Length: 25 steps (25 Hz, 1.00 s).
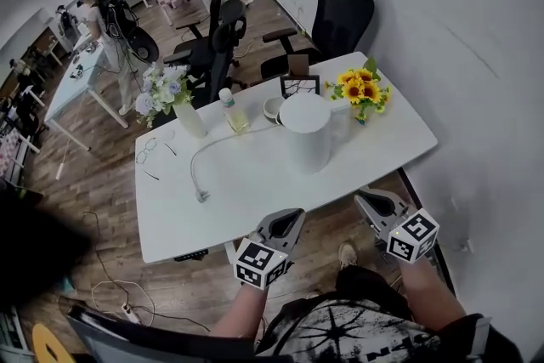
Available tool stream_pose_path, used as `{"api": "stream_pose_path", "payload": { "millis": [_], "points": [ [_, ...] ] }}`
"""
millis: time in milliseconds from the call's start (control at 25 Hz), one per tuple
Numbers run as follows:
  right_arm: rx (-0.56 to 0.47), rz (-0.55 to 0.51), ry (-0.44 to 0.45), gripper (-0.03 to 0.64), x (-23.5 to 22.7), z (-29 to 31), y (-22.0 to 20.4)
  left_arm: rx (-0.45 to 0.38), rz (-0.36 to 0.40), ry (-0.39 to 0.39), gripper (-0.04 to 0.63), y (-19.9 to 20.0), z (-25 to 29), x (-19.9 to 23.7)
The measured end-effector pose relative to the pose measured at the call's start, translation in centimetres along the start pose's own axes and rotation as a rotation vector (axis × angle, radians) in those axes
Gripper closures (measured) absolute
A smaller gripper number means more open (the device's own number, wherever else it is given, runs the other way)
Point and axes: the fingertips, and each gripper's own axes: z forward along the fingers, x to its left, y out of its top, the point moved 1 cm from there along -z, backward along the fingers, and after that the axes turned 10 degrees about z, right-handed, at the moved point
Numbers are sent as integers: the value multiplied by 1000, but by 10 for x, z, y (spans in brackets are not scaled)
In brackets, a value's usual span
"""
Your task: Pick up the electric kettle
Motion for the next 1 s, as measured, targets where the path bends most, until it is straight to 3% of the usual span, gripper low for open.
{"api": "stream_pose_path", "payload": {
  "millis": [600,1000],
  "points": [
    [47,-48,119,594,-94,63,51,20,-16,132,586,35,84,60],
    [96,-75,252,594,-129,96,58,29,-44,267,586,36,109,84]
  ]
}}
